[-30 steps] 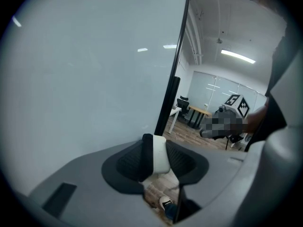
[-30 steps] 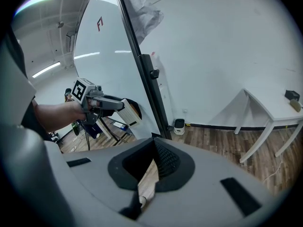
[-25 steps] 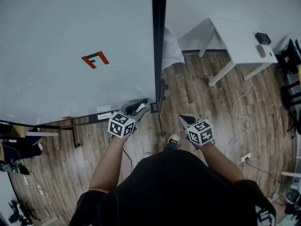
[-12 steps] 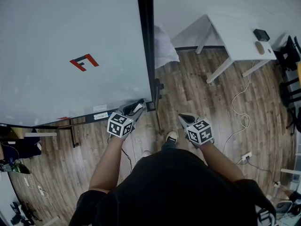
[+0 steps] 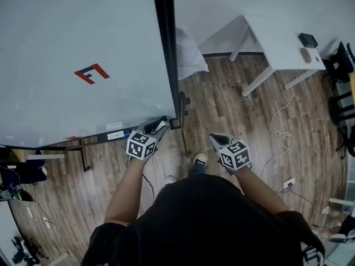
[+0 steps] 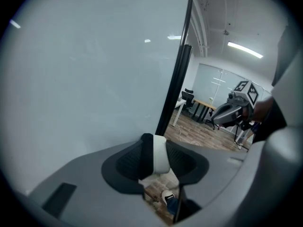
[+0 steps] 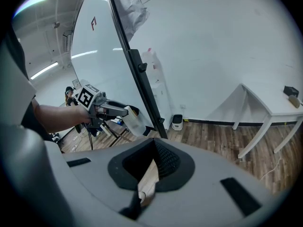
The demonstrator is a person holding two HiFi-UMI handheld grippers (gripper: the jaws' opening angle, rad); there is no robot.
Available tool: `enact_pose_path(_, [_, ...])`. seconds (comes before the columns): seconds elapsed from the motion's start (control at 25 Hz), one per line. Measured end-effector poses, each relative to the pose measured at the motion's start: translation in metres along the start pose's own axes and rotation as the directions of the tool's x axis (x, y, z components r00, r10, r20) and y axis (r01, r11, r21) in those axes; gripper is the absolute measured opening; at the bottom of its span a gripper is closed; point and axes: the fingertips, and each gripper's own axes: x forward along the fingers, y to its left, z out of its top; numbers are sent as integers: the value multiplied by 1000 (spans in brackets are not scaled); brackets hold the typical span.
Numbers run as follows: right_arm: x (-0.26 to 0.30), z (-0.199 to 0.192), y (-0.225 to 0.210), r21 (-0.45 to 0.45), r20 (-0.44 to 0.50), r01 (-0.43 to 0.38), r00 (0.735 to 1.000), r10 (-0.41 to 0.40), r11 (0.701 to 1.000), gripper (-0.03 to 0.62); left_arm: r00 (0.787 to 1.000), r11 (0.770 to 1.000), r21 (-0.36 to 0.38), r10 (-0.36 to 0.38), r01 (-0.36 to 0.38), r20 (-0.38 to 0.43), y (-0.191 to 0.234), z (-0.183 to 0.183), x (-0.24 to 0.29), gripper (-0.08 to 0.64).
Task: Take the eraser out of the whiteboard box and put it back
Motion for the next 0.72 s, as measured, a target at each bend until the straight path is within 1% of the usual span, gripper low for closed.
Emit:
enact_pose_path(0.16, [1, -2, -2, -1, -5, -2, 1000, 2, 1000, -6, 1000, 1000, 6, 12, -12, -14, 1, -5, 7, 156])
enact_pose_path(0.32, [1, -2, -3, -1, -6, -8, 1000, 8, 1000, -6, 999, 998, 49, 29, -26, -45, 0, -11, 15, 156])
enact_pose_path(0.72, [4, -5, -6, 2, -15, -10, 1000, 10, 1000, -6, 998, 999, 36, 25, -22, -63, 1, -18, 25, 156])
